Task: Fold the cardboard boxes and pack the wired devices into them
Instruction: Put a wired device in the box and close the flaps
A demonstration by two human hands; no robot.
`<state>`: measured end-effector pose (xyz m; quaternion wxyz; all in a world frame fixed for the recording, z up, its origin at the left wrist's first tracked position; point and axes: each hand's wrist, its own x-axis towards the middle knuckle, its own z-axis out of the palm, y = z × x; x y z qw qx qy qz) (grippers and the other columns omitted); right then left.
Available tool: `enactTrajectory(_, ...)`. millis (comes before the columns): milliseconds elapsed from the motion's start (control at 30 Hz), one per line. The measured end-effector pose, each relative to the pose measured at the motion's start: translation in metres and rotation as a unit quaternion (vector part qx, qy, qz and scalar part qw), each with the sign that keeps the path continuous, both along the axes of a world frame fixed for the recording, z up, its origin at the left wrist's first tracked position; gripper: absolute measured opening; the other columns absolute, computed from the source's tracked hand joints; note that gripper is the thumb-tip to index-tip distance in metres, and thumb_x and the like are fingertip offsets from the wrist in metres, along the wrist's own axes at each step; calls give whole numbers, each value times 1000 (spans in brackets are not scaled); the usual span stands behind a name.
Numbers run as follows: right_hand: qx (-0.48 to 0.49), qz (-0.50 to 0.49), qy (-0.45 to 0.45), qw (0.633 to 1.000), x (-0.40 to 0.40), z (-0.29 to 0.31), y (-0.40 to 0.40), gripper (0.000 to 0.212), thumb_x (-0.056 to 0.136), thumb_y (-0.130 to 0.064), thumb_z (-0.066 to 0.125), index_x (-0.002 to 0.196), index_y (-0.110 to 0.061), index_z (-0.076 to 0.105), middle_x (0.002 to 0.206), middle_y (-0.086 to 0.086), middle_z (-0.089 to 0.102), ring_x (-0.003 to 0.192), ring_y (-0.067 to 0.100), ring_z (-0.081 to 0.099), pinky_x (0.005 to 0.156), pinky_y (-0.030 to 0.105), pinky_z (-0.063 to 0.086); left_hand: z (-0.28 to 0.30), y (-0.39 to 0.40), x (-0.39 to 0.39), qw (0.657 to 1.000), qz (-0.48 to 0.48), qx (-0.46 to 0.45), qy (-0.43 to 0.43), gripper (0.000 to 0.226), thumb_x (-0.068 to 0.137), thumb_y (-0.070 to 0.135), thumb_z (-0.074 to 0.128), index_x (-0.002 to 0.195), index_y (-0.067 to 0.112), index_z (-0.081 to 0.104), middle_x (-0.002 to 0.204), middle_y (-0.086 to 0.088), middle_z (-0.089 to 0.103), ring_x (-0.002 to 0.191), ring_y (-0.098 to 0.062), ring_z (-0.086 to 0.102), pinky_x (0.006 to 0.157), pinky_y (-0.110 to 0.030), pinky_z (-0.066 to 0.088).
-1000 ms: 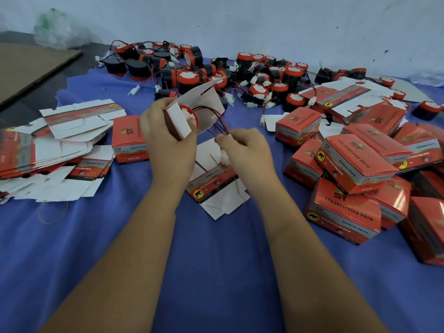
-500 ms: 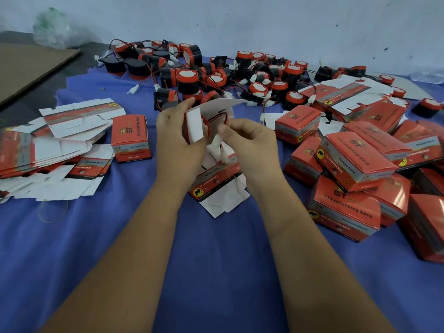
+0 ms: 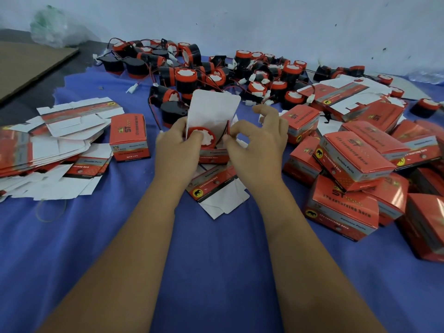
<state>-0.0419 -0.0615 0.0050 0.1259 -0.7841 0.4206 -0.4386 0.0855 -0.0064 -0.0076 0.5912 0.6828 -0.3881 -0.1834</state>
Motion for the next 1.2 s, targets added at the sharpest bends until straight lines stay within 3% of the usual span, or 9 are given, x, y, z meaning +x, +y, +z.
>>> enactTrajectory(133,-28,23,46,998,2,-3,1,3,78,-13,70,75,-14,72,140,13,47,128,35,38,98,45,36,0,-1,-1,1000,13,3,6,25,91,21,55,110,26,69,98,8,71,96,-11,64,81,-32,54)
enactTrajectory(267,-10,64,13,998,3,-7,-2,6,77,-11,72,73,-15,71,142,10,44,128,32,37,97,42,37,4,0,-5,997,-6,-44,58,16,94,28,59,108,33,66,95,16,70,87,4,65,71,-13,49)
enactTrajectory(400,21,104,-39,994,6,-11,-2,19,77,-10,71,66,-24,62,139,8,43,117,28,43,87,37,39,6,-2,-8,995,-25,-53,79,36,93,35,65,127,23,60,112,9,69,101,-4,66,82,-19,53)
enactTrajectory(533,75,141,-87,983,7,-11,-1,31,80,-10,67,62,-31,53,128,-2,42,111,17,49,81,46,51,6,-4,-8,998,-9,-31,59,47,87,37,73,128,21,57,113,10,67,99,-2,64,74,-13,50)
enactTrajectory(700,45,144,-55,987,6,-12,1,9,86,-16,61,84,-25,63,109,-9,46,83,3,48,63,31,47,4,-6,-6,997,-11,-28,65,44,87,35,73,126,21,58,114,9,67,103,-6,64,82,-22,52)
enactTrajectory(800,69,123,-115,983,6,-9,5,20,86,-20,59,104,-27,52,99,-13,56,77,5,54,65,33,51,3,-6,-4,997,-9,-24,67,39,88,33,71,123,24,58,113,10,67,102,-7,64,84,-26,53)
enactTrajectory(900,129,130,-219,959,4,-4,6,22,89,-16,56,106,-25,47,98,-11,65,77,5,59,67,27,50,1,-7,-2,998,-12,-22,64,27,90,28,68,115,29,57,105,14,67,96,-4,64,76,-22,51)
enactTrajectory(1033,160,153,-208,953,3,-2,5,21,95,-6,52,108,-21,55,101,-3,72,90,4,63,75,15,46,0,-7,-2,999,-12,-16,47,27,90,15,60,111,29,54,94,17,63,85,0,62,64,-18,47)
enactTrajectory(1200,189,156,-147,958,7,-7,1,16,97,-10,54,108,-20,59,103,-3,72,105,15,63,89,44,53,1,-5,0,998,-34,-26,51,26,92,13,56,111,31,52,93,16,63,70,11,61,55,-10,48)
